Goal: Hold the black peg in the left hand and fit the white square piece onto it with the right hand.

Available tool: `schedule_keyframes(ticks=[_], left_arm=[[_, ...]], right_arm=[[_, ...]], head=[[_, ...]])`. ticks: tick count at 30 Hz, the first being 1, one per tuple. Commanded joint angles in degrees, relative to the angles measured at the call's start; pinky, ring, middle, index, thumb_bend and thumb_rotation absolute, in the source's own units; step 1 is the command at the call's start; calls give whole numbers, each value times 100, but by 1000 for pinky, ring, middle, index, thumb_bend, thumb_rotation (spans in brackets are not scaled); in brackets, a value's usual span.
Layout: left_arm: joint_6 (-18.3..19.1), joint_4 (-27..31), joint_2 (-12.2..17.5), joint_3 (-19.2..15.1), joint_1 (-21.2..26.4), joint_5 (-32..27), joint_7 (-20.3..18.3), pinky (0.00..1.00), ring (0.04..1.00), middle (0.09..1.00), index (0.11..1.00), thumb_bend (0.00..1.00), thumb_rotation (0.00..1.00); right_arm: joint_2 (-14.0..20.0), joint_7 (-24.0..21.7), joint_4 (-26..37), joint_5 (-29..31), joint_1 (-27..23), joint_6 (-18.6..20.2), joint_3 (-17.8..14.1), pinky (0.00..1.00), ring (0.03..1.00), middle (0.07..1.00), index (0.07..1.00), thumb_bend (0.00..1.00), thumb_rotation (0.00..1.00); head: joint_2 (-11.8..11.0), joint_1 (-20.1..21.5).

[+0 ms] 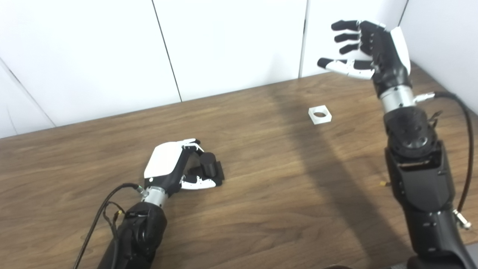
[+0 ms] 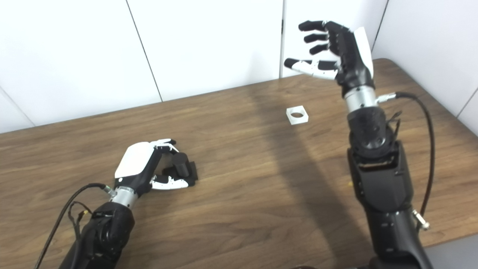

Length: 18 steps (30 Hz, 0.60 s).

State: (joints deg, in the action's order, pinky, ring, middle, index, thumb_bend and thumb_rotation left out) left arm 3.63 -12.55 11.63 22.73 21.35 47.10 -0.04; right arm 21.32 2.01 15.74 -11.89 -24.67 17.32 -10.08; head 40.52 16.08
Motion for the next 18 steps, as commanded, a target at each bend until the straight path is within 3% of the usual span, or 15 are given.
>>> schedule_keyframes(ticks=[1,7,14,18], left_arm=[[474,-285,254,15,-174,185,-282,782,840,836,529,891,365],[473,-265,283,40,-189,205,-311,786,843,839,534,884,360],[421,-269,339,11,-219,118,-326,799,852,845,542,887,345],[323,-331,360,0,-230,70,-216,792,845,839,536,892,353]], right_arm=[[293,-181,116,-40,-342,87,18,537,663,716,636,709,83],[1141,-789,-171,-401,-576,295,347,547,659,713,644,720,111],[1734,-1281,-609,-467,-933,189,625,566,696,718,642,763,57],[2227,-1845,-929,-717,-1174,32,1090,623,742,764,679,732,54]], head=[[1,-11],[-36,65],[-135,279],[-211,367]])
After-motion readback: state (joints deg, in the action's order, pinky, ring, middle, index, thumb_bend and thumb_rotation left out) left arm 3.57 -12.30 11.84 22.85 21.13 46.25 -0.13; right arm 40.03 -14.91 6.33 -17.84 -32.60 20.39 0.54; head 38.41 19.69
